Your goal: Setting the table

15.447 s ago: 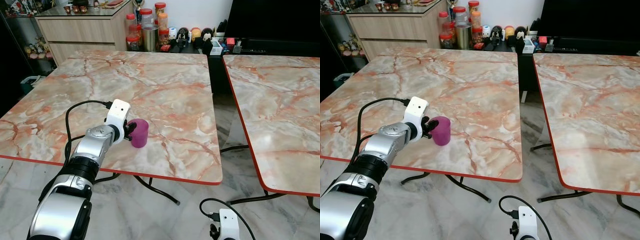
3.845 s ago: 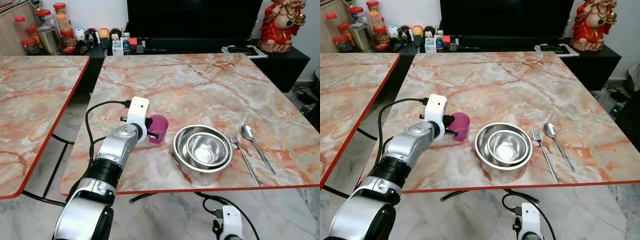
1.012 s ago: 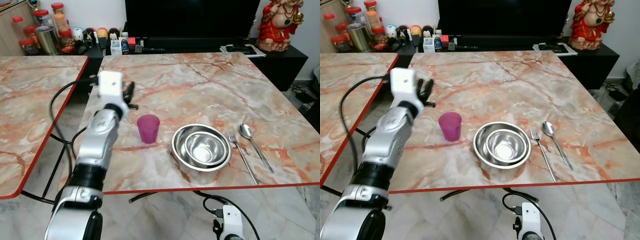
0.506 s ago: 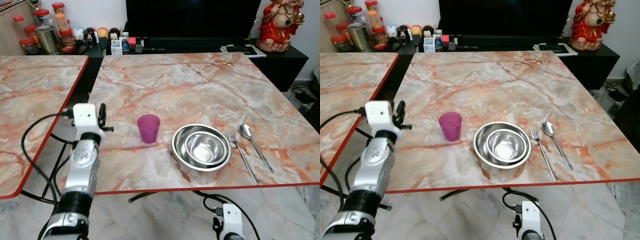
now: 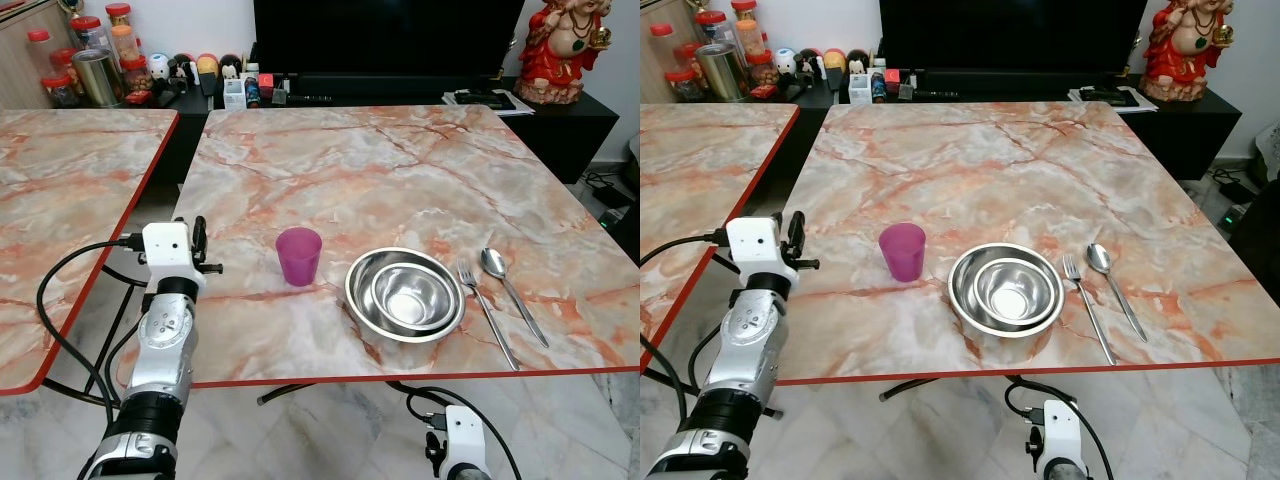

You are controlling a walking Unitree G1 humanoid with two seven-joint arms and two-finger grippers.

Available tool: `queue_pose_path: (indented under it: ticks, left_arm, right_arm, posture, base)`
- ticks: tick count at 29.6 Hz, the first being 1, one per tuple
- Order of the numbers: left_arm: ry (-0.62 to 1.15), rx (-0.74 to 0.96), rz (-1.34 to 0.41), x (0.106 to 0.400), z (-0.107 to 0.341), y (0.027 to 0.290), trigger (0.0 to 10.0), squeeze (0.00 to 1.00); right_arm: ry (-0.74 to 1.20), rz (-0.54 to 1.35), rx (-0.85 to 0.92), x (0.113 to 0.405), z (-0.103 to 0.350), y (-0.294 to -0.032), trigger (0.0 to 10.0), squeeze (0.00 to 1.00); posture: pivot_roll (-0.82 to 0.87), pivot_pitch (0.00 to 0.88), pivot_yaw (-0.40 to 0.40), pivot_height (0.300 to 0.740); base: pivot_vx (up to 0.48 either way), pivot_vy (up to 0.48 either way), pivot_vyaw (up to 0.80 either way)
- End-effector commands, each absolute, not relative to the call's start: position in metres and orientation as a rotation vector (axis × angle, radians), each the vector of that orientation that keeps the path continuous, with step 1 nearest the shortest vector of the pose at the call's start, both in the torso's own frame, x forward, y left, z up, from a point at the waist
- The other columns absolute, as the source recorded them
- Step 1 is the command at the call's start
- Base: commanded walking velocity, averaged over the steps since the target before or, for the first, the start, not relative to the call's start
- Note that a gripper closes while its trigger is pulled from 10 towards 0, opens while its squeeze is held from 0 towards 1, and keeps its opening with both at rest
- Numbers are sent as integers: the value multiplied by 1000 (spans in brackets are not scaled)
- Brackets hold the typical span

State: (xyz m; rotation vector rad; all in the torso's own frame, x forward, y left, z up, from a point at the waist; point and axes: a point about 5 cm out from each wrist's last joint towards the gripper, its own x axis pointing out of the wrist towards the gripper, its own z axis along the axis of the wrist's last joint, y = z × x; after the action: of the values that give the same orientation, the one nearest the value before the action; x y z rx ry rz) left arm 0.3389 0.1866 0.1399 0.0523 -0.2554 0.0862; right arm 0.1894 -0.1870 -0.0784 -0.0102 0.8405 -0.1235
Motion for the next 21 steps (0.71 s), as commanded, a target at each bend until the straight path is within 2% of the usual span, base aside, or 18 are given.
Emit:
queue_pose_path:
  ticks: [1, 9, 21]
  left_arm:
    - [-283, 53, 71, 342, 146, 181, 10000, 0]
    - [-260, 37, 66, 341, 138, 178, 10000, 0]
    - [-262, 27, 69, 342, 140, 178, 10000, 0]
  right_arm:
    - [825, -135, -8, 192, -76, -190, 10000, 0]
    - [833, -139, -4, 189, -78, -190, 10000, 0]
    - [809, -131, -25, 193, -76, -187, 10000, 0]
  posture:
    - [62, 0, -35, 740]
    - [60, 0, -34, 740]
    - [65, 0, -29, 740]
  base:
    - [0, 0, 0]
    - [0, 0, 0]
    - [0, 437, 0]
